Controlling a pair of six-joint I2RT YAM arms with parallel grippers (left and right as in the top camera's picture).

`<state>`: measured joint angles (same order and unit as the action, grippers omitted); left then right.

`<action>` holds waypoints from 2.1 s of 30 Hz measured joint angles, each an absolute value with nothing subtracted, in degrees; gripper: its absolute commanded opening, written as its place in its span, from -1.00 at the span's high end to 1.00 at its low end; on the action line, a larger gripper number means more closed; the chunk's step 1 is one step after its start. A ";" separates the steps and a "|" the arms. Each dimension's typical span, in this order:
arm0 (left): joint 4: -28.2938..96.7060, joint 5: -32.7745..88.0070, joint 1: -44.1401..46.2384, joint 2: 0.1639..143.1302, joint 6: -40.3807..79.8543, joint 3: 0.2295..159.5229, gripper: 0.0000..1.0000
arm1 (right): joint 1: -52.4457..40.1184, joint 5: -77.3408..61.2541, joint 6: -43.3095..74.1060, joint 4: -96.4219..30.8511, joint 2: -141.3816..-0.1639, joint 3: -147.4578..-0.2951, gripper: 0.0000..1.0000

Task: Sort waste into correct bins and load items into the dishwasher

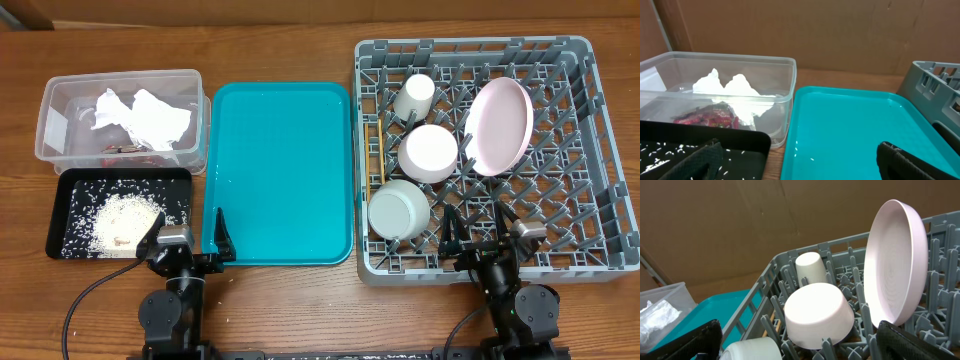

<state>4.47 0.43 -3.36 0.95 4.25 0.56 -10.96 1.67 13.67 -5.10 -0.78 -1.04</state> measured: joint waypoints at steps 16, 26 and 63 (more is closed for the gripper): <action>4.47 0.43 -3.36 0.95 4.25 0.56 -1.00 | -10.44 1.72 13.61 -5.10 -0.78 -1.04 -1.00; 4.47 0.43 -3.36 0.95 4.25 0.56 -0.99 | -8.32 1.48 8.88 -5.10 -0.78 -1.04 -1.00; 4.49 0.43 -3.36 0.95 4.23 0.56 -0.99 | -3.73 0.21 5.04 -5.15 -0.78 -1.04 -1.00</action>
<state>4.49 0.43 -3.36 0.95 4.23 0.56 -3.73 0.21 5.04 -5.15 -0.78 -1.04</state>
